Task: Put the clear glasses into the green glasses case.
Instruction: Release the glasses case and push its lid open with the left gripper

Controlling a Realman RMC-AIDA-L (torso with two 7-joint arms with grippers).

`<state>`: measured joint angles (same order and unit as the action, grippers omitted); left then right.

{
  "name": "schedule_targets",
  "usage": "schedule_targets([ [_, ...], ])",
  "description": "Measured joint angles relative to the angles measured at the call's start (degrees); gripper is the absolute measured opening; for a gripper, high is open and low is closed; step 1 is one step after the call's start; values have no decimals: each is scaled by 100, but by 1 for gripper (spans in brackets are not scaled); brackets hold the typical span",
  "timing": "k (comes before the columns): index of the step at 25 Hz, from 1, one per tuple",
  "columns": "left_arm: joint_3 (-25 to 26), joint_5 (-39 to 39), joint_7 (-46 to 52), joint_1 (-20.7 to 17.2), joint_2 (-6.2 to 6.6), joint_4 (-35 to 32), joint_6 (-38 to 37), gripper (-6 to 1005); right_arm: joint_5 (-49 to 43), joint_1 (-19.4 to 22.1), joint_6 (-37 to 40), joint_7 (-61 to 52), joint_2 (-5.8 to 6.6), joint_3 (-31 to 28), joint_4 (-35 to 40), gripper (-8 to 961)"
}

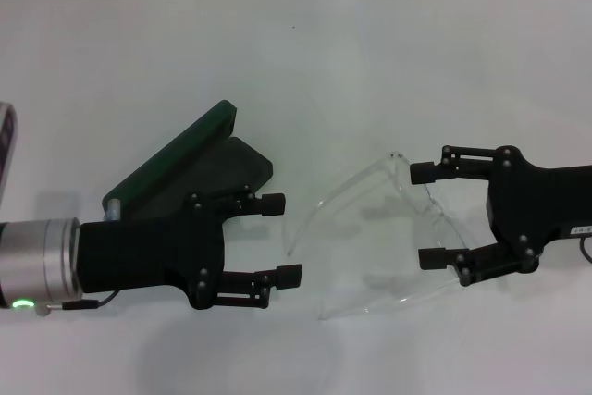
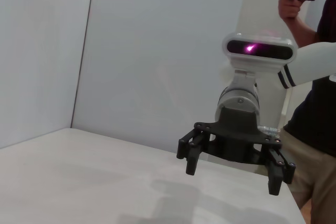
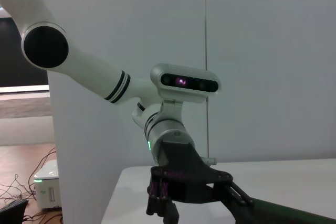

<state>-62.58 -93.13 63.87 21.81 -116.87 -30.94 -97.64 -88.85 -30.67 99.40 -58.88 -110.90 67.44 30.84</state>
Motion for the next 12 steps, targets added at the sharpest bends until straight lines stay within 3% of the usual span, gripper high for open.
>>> schedule_targets([
  [12,20,32,-75,-102,9,-86,-436,869,-135,-34,-195,17,-136,-1,83,886],
])
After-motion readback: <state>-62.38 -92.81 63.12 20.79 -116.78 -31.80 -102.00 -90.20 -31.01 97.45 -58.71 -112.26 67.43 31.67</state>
